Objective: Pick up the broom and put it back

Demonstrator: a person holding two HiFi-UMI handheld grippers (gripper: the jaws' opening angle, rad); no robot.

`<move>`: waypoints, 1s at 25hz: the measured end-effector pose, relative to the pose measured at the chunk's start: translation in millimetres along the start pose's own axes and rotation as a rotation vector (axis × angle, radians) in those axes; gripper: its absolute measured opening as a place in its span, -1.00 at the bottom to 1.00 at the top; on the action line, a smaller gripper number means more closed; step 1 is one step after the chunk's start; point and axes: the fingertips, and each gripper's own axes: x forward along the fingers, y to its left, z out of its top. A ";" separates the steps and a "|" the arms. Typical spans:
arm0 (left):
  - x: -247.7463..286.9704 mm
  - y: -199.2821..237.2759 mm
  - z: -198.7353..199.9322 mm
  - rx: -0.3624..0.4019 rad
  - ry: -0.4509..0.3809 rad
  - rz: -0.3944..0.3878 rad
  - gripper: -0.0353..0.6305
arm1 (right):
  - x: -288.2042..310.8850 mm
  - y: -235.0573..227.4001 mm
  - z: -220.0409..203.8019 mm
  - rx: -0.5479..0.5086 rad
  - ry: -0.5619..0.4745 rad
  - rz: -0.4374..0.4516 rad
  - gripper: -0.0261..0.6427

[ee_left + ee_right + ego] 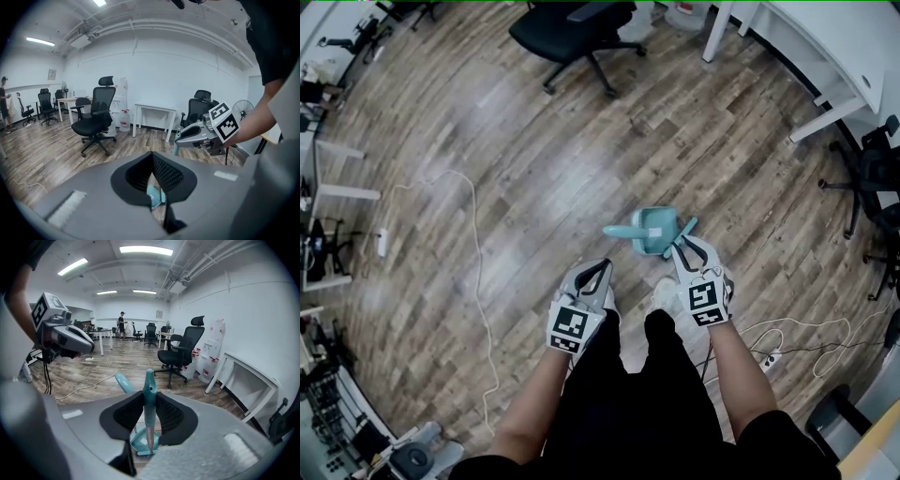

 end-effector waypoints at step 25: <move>16.0 -16.8 114.6 0.079 -0.205 -0.043 -0.85 | -127.4 -71.6 113.7 0.069 -0.277 -0.165 -0.66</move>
